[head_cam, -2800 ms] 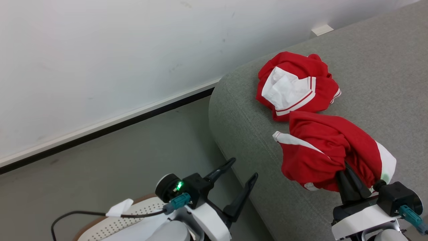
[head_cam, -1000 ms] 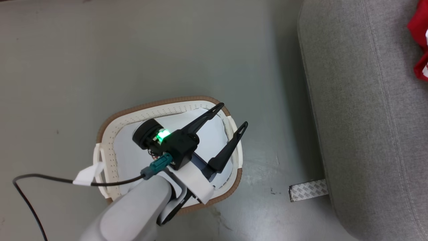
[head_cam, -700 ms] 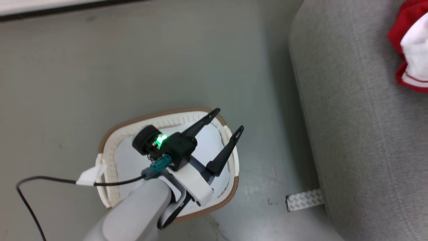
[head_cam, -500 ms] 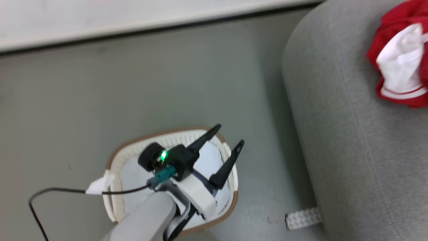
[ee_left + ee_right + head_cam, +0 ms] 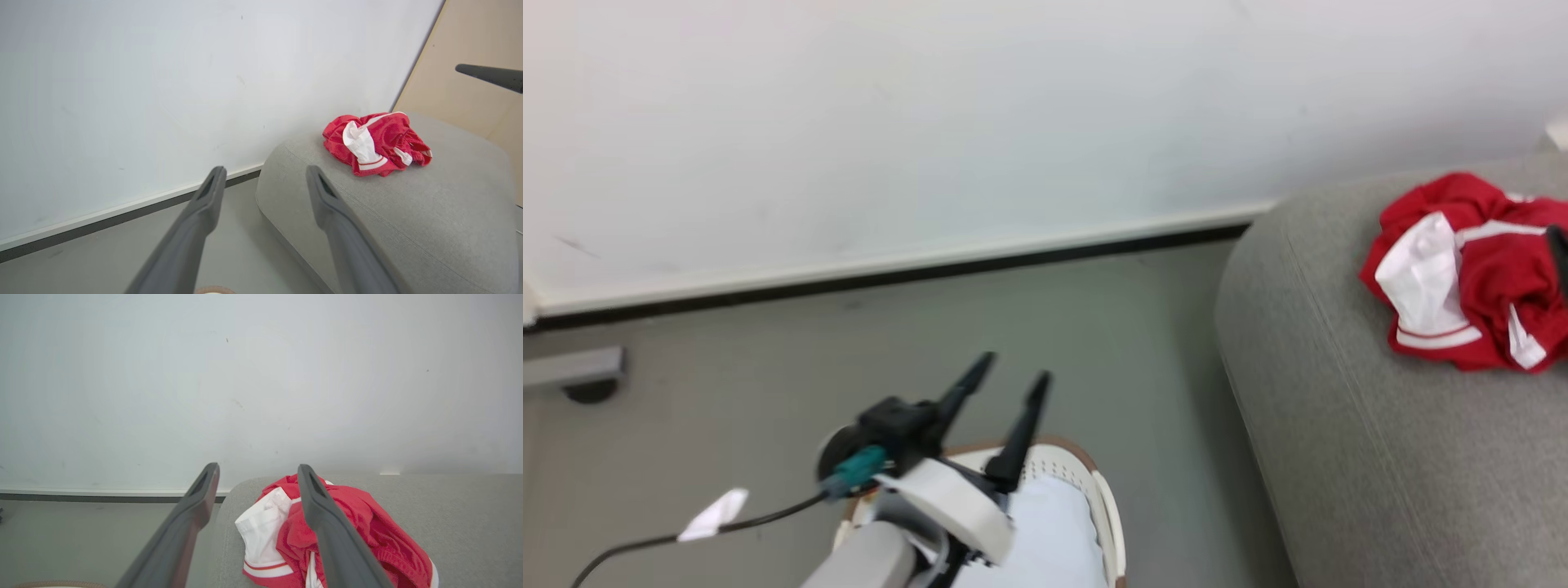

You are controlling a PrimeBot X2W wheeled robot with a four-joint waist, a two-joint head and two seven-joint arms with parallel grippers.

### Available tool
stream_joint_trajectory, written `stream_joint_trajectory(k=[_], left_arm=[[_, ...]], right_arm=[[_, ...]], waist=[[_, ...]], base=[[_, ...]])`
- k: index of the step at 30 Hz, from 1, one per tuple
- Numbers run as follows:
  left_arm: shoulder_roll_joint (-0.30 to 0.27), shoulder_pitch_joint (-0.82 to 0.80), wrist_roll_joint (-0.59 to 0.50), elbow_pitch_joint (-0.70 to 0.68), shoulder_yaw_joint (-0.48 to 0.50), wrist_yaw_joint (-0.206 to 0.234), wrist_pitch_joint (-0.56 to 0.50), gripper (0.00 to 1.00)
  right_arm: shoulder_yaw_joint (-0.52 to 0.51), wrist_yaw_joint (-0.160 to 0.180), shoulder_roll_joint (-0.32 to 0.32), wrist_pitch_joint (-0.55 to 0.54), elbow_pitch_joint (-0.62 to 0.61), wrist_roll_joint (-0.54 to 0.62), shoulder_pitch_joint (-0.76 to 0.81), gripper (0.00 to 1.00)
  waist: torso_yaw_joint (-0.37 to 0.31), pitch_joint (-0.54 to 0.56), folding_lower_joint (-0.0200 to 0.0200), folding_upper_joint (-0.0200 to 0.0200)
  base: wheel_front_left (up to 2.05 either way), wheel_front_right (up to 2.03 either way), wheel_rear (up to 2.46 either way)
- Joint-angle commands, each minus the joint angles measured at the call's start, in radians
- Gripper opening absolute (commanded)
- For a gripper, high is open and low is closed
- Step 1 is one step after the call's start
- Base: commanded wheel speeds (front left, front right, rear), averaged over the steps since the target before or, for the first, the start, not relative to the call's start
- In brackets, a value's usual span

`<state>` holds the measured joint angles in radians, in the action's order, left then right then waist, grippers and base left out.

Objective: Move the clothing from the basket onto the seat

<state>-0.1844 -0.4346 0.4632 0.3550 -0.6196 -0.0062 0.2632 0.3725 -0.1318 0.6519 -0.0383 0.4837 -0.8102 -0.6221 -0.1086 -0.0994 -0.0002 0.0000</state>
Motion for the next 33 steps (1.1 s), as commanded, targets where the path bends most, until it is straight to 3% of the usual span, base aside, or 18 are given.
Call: stream_joint_trajectory(k=[1,4,10,14,18,23,33], left_arm=[[-0.006,0.033,0.018,-0.008,0.037,0.015,0.002,1.0],[-0.017,0.073,0.029,-0.022,0.108,0.029,0.002,1.0],[-0.036,0.146,0.002,-0.055,0.251,0.059,0.001,1.0],[-0.031,0.193,-0.036,-0.092,0.355,0.07,0.001,1.0],[-0.017,0.247,-0.097,-0.141,0.413,0.008,0.001,1.0],[0.026,0.311,-0.166,-0.147,0.495,-0.033,0.001,1.0],[0.095,0.368,-0.26,-0.109,0.579,-0.101,0.001,1.0]], right_arm=[[-0.004,0.002,-0.01,0.026,-0.041,0.003,0.052,1.0],[-0.022,0.002,-0.04,0.067,-0.135,-0.002,0.121,1.0],[-0.093,0.002,-0.122,0.14,-0.275,0.101,0.276,1.0],[-0.186,0.002,-0.242,0.219,-0.313,0.185,0.391,1.0],[-0.231,0.002,-0.347,0.264,-0.336,0.266,0.483,1.0],[-0.237,0.002,-0.446,0.297,-0.344,0.348,0.554,1.0],[-0.264,0.002,-0.533,0.303,-0.315,0.448,0.616,1.0]], waist=[[0.041,0.06,0.0002,0.0],[0.058,0.082,0.0002,0.0],[0.087,0.098,0.0002,0.0],[0.102,0.101,0.0002,0.0],[0.11,0.102,0.0002,0.0],[0.109,0.106,0.0002,0.0],[0.105,0.111,0.0002,0.0]], base=[[0.0,0.0,0.0],[0.0,0.0,0.0],[0.0,0.0,0.0],[0.0,0.0,0.0],[0.0,0.0,0.0],[0.0,0.0,0.0],[0.0,0.0,0.0]])
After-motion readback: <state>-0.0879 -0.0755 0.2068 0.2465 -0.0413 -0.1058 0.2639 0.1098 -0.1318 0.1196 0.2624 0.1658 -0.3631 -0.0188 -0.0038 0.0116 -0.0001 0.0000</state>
